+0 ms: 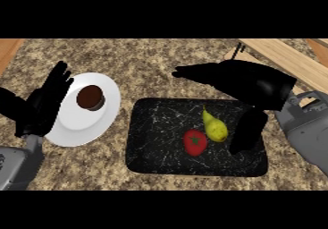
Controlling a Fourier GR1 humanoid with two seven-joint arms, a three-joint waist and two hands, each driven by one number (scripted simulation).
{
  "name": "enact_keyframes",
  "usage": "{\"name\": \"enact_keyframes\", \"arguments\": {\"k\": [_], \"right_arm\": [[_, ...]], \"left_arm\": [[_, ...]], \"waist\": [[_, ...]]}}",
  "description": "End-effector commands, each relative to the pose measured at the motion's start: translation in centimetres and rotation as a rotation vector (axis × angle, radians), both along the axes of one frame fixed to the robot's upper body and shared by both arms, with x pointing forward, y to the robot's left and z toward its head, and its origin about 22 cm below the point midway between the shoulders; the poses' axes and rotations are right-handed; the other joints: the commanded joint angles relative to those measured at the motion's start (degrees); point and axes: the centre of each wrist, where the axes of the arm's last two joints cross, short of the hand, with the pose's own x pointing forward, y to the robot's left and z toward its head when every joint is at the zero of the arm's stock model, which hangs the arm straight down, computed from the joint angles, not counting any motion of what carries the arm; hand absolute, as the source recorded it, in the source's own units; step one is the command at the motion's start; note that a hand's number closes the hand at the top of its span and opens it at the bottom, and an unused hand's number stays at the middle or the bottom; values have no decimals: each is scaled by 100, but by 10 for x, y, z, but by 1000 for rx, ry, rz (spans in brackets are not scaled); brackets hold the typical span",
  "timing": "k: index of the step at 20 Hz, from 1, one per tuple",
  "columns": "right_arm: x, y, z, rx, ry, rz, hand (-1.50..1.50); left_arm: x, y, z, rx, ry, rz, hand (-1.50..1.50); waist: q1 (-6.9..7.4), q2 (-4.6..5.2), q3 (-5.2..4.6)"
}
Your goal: Pick the tomato from the tray and place it in the tiered shelf
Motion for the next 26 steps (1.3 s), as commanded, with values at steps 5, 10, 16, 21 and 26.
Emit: {"name": "enact_keyframes", "arguments": {"k": [5, 10, 16, 21, 26], "right_arm": [[-35, 41, -30, -159, -36, -20, -150], [-50, 54, -49, -325, -90, -56, -150], [-54, 55, -49, -399, -108, -60, -150], [-55, 37, -67, -418, -112, -78, -150], [-58, 46, -81, -445, -99, -83, -150]], "left_arm": [[-2, -14, -11, -5, -11, -13, 0], [-1, 16, -7, -3, -19, -3, 0], [14, -7, -12, -13, -8, -10, 0], [3, 4, 3, -8, 5, -11, 0], [-9, 1, 9, -6, -10, -16, 0]], "waist": [[23, 29, 7], [20, 27, 6], [-2, 35, 7], [27, 32, 9], [50, 30, 9]]}}
